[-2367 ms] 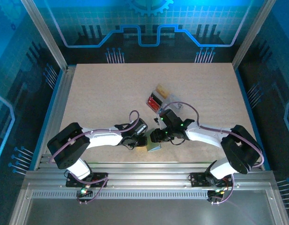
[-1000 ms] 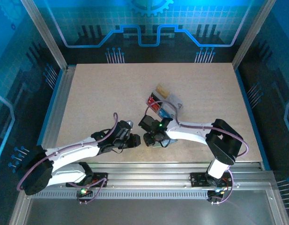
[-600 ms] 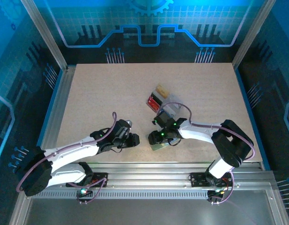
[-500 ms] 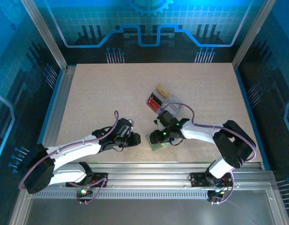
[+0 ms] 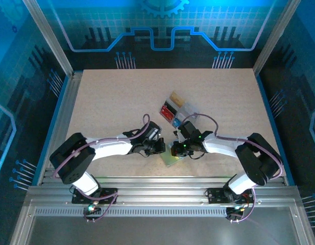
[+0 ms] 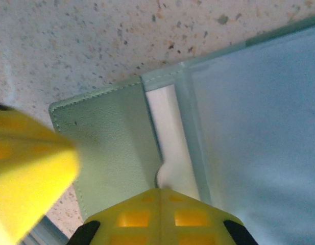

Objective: Put the credit cards into the card holder

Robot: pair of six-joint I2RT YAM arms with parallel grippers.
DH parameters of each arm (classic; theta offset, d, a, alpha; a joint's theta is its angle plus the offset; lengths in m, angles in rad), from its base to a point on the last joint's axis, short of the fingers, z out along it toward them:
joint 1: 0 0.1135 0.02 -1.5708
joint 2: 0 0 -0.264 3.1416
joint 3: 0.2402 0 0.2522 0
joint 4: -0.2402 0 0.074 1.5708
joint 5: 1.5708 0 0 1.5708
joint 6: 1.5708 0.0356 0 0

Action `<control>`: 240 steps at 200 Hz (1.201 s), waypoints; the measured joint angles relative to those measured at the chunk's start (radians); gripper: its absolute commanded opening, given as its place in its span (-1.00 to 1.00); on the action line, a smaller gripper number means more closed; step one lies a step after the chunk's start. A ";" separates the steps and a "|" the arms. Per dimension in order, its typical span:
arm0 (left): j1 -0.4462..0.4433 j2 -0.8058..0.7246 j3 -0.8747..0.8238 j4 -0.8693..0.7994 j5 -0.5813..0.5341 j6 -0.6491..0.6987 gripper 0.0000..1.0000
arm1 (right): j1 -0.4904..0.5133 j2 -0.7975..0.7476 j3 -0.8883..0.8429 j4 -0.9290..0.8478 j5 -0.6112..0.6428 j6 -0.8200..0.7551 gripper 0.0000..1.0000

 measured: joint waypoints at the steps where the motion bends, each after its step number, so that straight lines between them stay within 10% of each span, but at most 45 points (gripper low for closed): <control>1: 0.000 0.002 0.000 0.002 0.000 0.000 -0.92 | 0.000 -0.003 0.000 0.000 0.000 0.001 -1.00; 240: 0.065 0.144 0.128 -0.114 -0.014 0.166 -0.83 | -0.003 -0.181 -0.088 -0.180 0.320 0.088 -0.86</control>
